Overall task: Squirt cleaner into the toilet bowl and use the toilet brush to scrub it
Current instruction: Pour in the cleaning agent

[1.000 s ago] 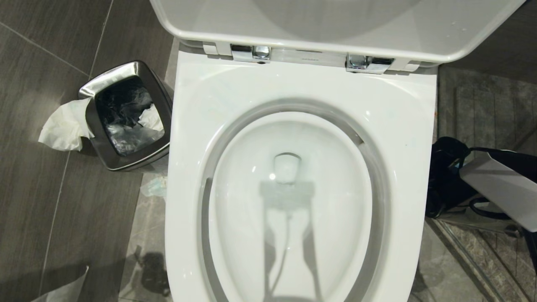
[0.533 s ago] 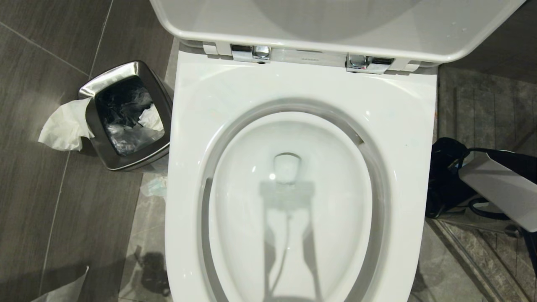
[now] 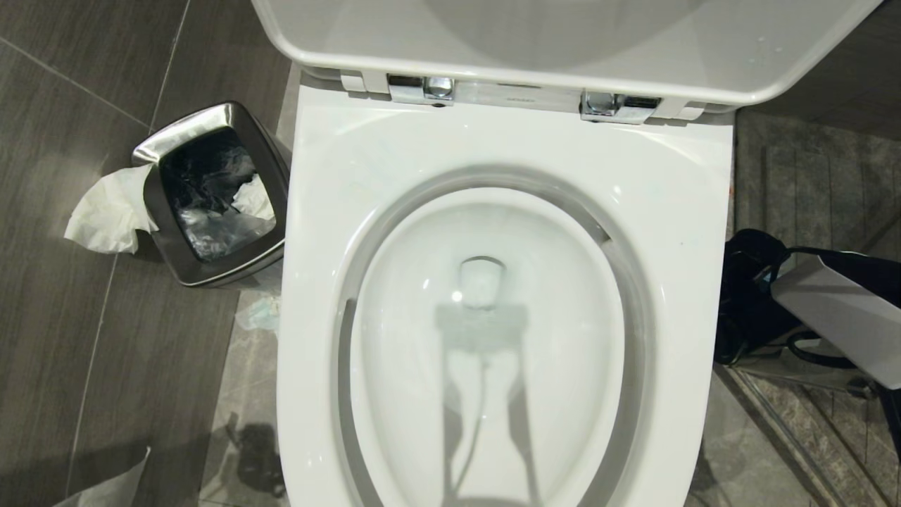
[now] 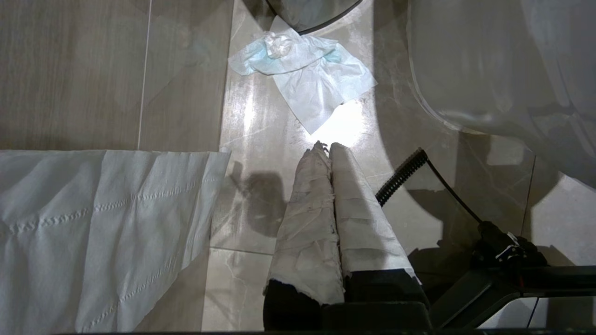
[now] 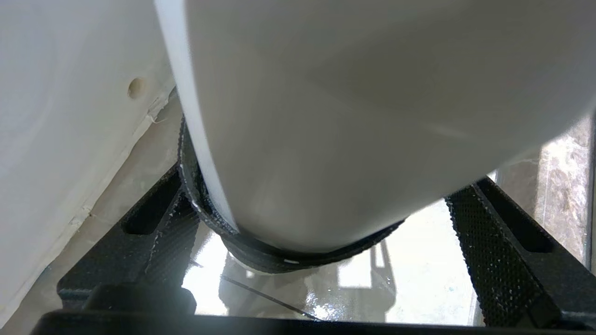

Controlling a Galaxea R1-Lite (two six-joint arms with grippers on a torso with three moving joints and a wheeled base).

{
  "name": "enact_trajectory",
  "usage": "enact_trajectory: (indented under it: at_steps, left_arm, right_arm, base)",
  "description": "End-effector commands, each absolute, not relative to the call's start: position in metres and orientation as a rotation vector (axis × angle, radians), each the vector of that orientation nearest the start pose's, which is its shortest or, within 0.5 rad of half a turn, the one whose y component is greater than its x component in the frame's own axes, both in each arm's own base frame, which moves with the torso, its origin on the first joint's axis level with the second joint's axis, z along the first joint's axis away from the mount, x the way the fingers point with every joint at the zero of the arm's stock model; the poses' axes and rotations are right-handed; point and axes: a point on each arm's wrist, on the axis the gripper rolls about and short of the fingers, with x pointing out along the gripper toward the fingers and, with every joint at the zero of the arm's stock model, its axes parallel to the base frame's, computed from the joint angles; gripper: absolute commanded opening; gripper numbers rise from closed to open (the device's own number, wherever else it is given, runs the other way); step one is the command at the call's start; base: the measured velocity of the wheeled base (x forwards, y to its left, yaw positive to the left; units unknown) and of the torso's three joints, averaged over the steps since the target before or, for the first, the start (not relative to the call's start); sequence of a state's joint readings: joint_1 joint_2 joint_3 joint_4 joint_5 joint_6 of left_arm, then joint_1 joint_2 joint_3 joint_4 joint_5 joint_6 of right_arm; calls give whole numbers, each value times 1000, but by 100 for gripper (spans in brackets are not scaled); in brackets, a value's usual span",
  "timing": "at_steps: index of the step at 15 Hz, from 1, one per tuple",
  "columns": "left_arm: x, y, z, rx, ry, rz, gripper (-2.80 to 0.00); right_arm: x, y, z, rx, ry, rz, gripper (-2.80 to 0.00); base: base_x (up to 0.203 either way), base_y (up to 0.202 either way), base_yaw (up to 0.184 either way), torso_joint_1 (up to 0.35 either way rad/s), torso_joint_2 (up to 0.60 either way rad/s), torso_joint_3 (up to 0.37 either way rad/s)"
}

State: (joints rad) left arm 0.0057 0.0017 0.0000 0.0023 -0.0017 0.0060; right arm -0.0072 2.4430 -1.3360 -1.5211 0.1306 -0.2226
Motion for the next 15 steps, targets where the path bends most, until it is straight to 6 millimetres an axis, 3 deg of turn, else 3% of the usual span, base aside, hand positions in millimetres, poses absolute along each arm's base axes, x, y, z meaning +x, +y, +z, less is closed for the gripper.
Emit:
enact_trajectory:
  at_steps: [1,15]
  left_arm:
    - [-23,0,75,6,6,5,-280]
    - [-23,0,75,6,6,5,-280]
  right_arm:
    - [469,-1,111,-251,-432,75,0]
    - [476,1,112,-263,-461,86,0]
  base:
    - [0,0,0,0,0,0]
    - [0,0,0,0,0,0]
